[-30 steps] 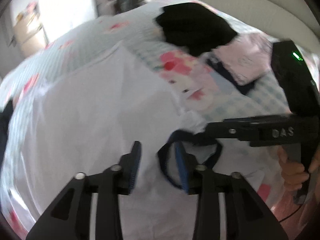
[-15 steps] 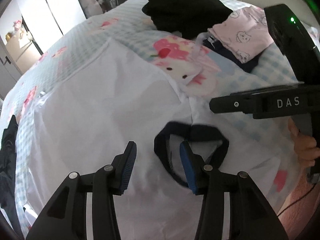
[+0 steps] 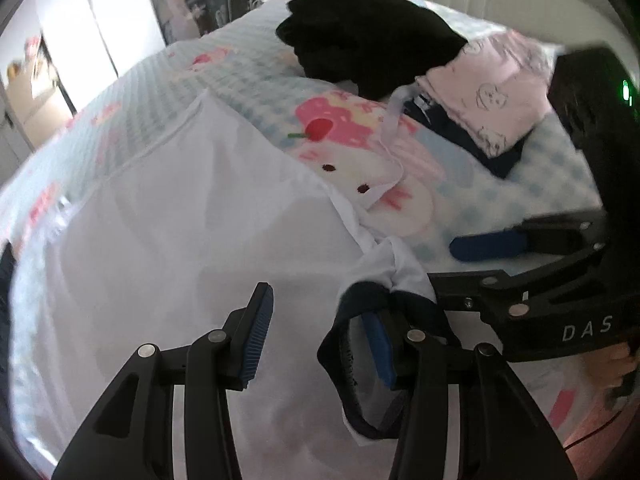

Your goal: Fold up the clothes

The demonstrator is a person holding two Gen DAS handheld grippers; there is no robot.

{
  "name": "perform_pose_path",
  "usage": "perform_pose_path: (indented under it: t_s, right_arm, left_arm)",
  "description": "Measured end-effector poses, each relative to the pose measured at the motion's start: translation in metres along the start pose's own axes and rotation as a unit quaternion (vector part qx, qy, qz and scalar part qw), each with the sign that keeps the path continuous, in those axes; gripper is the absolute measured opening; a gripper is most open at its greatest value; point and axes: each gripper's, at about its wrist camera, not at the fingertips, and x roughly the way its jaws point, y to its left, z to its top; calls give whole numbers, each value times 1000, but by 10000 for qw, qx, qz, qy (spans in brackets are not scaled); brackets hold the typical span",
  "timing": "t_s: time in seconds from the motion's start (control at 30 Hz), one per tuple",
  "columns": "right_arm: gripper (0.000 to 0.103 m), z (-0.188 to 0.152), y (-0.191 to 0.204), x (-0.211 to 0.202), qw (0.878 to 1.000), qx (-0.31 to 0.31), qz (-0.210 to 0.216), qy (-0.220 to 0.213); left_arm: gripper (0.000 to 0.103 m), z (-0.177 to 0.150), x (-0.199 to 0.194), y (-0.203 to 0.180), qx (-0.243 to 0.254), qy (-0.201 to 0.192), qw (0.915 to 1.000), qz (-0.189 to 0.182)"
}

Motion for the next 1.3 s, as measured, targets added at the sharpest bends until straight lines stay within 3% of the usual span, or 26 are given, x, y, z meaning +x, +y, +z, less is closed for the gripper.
perform_pose_path:
  t_s: [0.1,0.17,0.33,0.5,0.63,0.73,0.87,0.97,1.07,1.3]
  right_arm:
    - [66,0,-3,2,10000,40,71,22]
    - [66,1,-3,3,9999,42,104,33]
    - [66,-3,23,9,9970,-664,-395,-25]
    - [66,1,18,2,9975,-671,-231,6]
    - [64,3,13,-4,9977,-667,-133,57]
    - [64,6,14,-10,9980,-624,-101,-54]
    - [64,10,19,-14,9981,-486,-2,-372]
    - [64,10,29,-9,9974,-580,87,-418]
    - [64,5,39,1,9964,-804,31,-265]
    - [66,0,45,10,9956,-929,48,-109]
  left_arm:
    - [47,-3,1,24,-801,-127,9949,-597]
    - [47,-3,4,34,-1149,-99,9905,-754]
    - [47,7,15,41,-1648,18,9818,-939]
    - [47,-6,15,67,-2603,35,9622,-802]
    - [47,-18,-13,71,-2790,-228,9590,-451]
    - [47,-21,-34,65,-2642,-363,9616,-651]
    - [47,-20,-35,57,-2126,-211,9758,-459]
    - [47,-24,-34,58,-2128,-106,9757,-521]
    - [47,-30,-38,64,-2313,-158,9704,-682]
    - [47,-20,-11,37,-1333,576,9866,-737]
